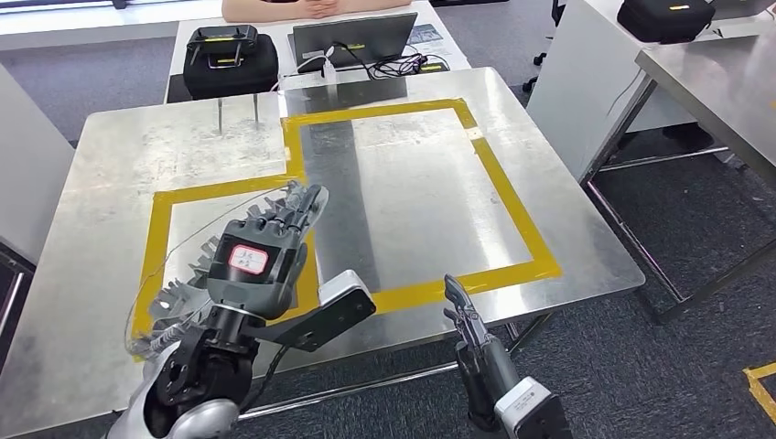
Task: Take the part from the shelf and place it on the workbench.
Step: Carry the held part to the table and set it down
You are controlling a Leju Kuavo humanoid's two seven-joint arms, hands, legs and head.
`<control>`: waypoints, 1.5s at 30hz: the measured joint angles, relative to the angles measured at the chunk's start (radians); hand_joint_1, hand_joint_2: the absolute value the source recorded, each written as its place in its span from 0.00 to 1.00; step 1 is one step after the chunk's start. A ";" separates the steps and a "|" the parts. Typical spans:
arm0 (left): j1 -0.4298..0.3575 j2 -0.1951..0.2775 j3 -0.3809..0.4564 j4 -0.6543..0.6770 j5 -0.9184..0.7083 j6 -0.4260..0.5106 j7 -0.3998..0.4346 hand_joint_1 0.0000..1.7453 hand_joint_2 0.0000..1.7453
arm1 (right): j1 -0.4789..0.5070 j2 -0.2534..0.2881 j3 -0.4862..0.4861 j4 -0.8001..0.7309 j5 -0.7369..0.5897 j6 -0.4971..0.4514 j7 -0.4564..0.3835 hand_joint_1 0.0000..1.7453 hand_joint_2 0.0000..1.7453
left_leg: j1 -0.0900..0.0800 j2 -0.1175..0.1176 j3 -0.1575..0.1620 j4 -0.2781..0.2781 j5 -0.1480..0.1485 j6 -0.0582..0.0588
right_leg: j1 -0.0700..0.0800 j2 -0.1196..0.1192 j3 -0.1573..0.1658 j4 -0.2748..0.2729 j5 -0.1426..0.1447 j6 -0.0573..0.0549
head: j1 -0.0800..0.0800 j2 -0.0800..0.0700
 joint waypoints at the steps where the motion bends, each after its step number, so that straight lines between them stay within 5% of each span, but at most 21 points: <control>1: -0.002 -0.002 -0.003 0.009 0.000 -0.001 -0.004 1.00 1.00 | 0.000 0.000 0.000 -0.001 0.002 0.000 0.000 0.00 0.00 | 0.000 0.000 0.000 0.000 0.000 0.000 | 0.000 0.000 0.000 0.000 0.000 0.000 | 0.000 0.000; 34: -0.161 -0.260 -0.210 0.586 0.052 0.074 -0.298 1.00 1.00 | -0.042 0.019 0.018 -0.047 -0.007 0.045 -0.013 0.00 0.00 | -0.003 -0.003 -0.002 0.000 0.001 0.001 | -0.003 -0.003 0.000 -0.001 0.000 0.000 | -0.001 0.000; 45: -0.200 -0.323 -0.239 0.687 0.126 0.083 -0.332 1.00 1.00 | -0.021 0.006 -0.014 -0.066 -0.004 0.031 -0.025 0.00 0.00 | -0.003 -0.003 -0.002 0.000 0.001 0.001 | -0.003 -0.003 -0.001 -0.001 0.000 0.000 | -0.002 0.000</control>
